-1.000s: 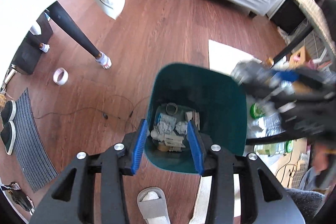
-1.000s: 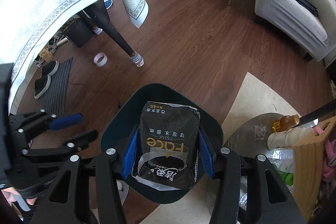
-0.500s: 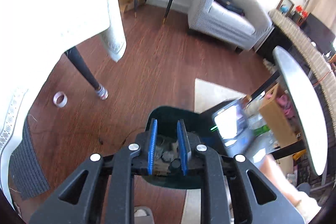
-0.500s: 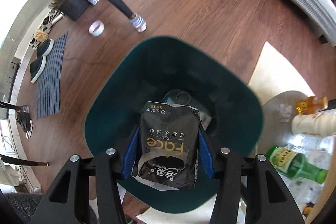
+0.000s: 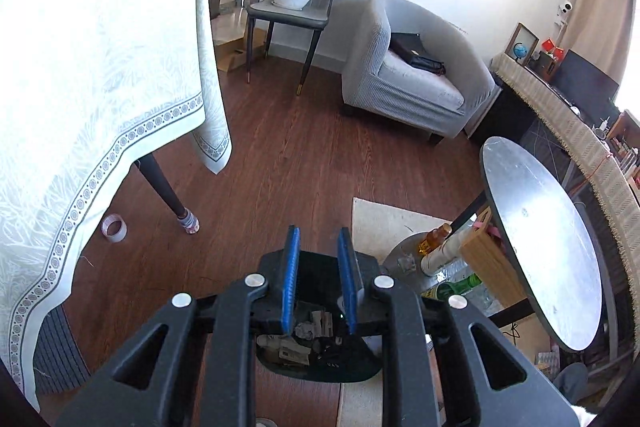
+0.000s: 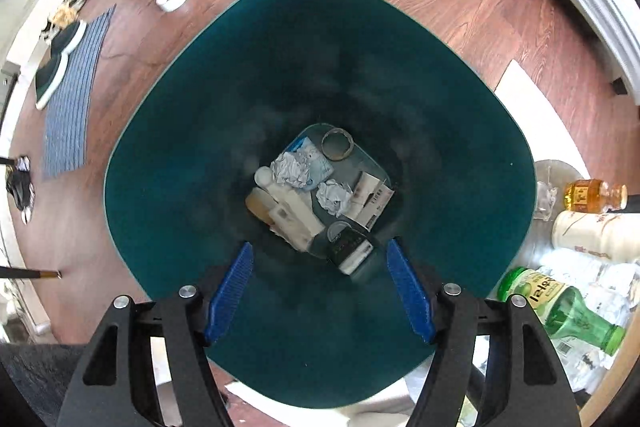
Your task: Collect trash
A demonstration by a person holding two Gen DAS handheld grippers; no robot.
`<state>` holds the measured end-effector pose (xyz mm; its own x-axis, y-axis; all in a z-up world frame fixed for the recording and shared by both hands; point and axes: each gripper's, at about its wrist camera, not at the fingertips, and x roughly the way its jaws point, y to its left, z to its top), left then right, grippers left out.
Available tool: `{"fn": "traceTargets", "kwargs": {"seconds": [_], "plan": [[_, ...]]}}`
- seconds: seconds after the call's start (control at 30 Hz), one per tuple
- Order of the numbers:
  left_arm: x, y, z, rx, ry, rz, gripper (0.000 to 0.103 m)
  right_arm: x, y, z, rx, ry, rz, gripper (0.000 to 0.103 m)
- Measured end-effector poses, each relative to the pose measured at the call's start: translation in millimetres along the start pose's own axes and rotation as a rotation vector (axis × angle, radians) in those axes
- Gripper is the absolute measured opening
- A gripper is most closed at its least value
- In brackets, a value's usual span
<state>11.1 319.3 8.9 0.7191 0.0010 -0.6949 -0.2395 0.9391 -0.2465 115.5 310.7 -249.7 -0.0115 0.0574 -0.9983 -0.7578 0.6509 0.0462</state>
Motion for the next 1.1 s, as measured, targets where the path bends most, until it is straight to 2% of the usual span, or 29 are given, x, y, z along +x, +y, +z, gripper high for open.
{"fn": "traceTargets", "kwargs": {"seconds": [0.07,0.2,0.5,0.57,0.73,0.8,0.9,0.97,1.1], "plan": [[-8,-3,4,0.004,-0.022,0.001,0.021,-6,3,-3,-0.014,-0.012,0.003,0.061],[-25,-13,7,0.019,-0.062,0.008,0.023,-41,5,-7,-0.028,-0.111,-0.004,0.058],[-40,-37,11,0.035,-0.122,-0.009,0.033,-173,-5,-32,-0.016,-0.460,-0.058,0.056],[-44,-45,9,0.042,-0.149,-0.028,0.039,-203,-10,-44,-0.018,-0.536,-0.082,0.056],[-55,-70,1,0.111,-0.201,0.003,0.054,-271,-43,-95,0.056,-0.695,-0.153,0.056],[-56,-76,-9,0.121,-0.196,0.014,0.057,-292,-59,-120,0.097,-0.745,-0.182,0.056],[-53,-86,-28,0.143,-0.179,0.041,0.068,-319,-87,-161,0.173,-0.805,-0.219,0.056],[-52,-97,-36,0.170,-0.173,0.078,0.078,-333,-108,-191,0.218,-0.848,-0.222,0.066],[-65,-114,-45,0.184,-0.195,0.109,0.094,-351,-139,-242,0.299,-0.890,-0.227,0.077]]}}
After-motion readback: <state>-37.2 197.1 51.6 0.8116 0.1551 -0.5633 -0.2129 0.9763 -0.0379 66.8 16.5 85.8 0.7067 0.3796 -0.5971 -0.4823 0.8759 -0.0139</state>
